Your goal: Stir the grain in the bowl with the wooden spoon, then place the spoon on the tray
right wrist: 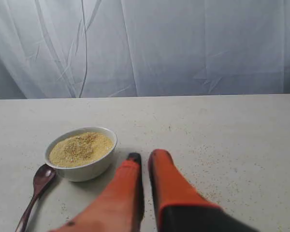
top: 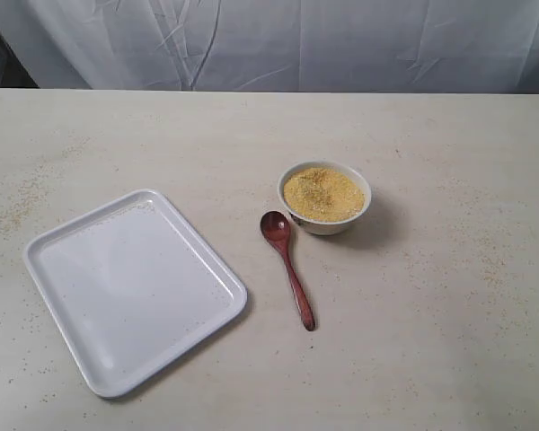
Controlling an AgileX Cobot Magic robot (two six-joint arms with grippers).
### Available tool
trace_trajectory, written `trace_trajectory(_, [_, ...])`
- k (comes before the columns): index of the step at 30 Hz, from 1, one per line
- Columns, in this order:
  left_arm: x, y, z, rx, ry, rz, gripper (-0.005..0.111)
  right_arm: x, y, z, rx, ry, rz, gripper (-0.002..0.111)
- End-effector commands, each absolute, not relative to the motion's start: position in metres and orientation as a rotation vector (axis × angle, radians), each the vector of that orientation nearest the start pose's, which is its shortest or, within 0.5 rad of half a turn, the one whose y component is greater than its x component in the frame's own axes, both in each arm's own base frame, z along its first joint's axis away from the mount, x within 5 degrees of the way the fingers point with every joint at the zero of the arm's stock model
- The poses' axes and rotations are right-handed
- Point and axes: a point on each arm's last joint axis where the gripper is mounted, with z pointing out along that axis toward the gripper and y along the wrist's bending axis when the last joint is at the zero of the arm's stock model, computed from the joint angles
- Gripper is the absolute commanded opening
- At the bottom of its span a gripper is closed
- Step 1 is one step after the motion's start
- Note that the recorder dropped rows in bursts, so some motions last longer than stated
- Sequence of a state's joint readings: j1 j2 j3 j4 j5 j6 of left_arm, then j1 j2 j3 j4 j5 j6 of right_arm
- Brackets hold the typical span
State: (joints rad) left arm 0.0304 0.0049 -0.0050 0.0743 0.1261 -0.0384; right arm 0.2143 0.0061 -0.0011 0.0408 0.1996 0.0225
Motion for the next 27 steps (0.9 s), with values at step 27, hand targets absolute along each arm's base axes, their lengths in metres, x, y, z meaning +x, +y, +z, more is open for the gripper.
trace_trajectory(27, [0.056,0.002,0.202,-0.005,1.61,0.049,0.0,0.148,0.038,0.286,0.011,1.931,0.375,-0.001])
